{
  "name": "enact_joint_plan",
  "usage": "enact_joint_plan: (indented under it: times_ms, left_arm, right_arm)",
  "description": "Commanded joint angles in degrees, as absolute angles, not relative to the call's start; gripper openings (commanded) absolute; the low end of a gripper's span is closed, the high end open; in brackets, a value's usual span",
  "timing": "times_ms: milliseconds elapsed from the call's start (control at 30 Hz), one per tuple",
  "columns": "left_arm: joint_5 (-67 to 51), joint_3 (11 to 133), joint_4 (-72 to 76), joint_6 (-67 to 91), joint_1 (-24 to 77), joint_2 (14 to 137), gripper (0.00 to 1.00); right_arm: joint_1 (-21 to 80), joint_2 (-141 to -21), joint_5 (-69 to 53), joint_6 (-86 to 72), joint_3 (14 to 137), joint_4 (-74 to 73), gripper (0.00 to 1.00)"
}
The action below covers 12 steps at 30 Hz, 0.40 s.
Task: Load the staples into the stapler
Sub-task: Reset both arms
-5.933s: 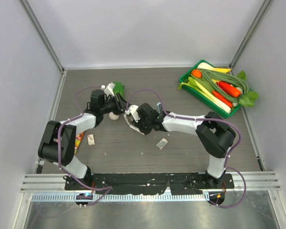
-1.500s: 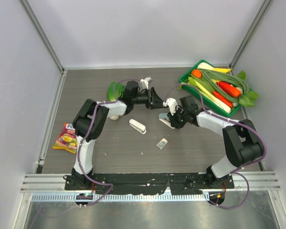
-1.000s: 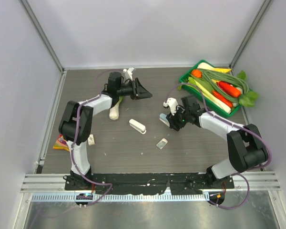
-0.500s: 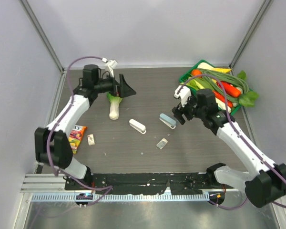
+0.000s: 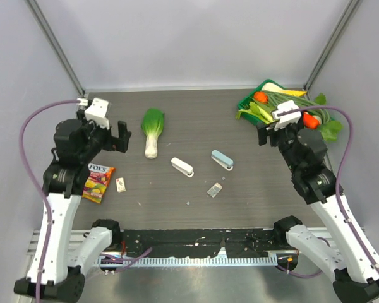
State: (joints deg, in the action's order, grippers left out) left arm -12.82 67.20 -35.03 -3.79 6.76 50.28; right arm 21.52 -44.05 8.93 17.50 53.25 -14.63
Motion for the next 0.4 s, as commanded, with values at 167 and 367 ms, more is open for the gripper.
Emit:
enact_joint_plan:
  times_ms: [167, 367]
  left_arm:
    - [4.04, 72.16, -38.93, -3.52, 6.68, 41.32, 1.00]
    - [2.73, 73.47, -39.81, -2.46, 6.68, 39.20, 1.00]
  right_arm:
    - [21.53, -40.96, 15.82, 12.83, 63.72, -14.32, 0.83]
    - [21.53, -39.20, 17.05, 13.01, 64.95, -15.82, 0.83]
